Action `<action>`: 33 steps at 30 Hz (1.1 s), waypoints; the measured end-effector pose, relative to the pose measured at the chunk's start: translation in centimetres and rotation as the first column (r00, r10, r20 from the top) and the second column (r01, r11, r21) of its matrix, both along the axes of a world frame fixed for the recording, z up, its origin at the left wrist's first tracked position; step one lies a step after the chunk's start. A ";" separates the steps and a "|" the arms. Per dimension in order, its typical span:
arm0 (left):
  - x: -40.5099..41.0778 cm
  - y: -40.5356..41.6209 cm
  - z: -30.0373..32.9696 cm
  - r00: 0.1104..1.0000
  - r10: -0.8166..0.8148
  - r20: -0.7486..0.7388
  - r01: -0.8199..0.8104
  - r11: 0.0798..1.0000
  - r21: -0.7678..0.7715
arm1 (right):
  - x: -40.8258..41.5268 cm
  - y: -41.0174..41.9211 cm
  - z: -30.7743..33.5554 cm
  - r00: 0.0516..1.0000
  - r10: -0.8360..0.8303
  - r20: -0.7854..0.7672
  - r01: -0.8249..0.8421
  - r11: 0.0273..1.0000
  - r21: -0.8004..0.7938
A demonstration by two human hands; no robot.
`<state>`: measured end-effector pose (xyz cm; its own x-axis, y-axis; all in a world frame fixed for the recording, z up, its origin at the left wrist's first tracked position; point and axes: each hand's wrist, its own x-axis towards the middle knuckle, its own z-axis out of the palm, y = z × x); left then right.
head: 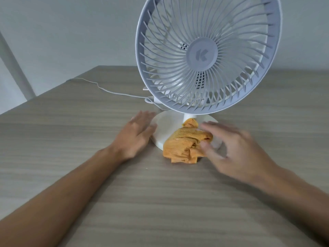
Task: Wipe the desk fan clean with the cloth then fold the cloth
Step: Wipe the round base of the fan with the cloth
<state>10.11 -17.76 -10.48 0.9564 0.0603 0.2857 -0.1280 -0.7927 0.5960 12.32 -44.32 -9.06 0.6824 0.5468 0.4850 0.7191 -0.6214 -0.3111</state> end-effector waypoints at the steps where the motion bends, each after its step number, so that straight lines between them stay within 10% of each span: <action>1: 0.2 0.0 -0.2 0.999 0.006 -0.035 -0.004 0.999 0.043 | -0.8 1.4 -0.2 1.000 0.006 0.024 -0.005 0.998 -0.062; 5: 0.7 -0.4 -0.2 0.984 0.064 -0.169 -0.044 0.992 0.121 | -0.9 5.8 -1.0 0.994 0.059 0.088 -0.035 0.969 -0.245; 14: 0.8 -0.3 -0.2 0.972 0.106 -0.212 -0.044 0.960 0.276 | 1.7 1.3 -1.0 0.963 0.260 -0.070 -0.262 0.965 -0.016; 33: 0.8 -0.3 -0.7 0.985 0.056 -0.166 0.018 0.908 0.418 | 10.4 2.5 0.8 0.974 -0.137 -0.182 0.091 0.966 -0.243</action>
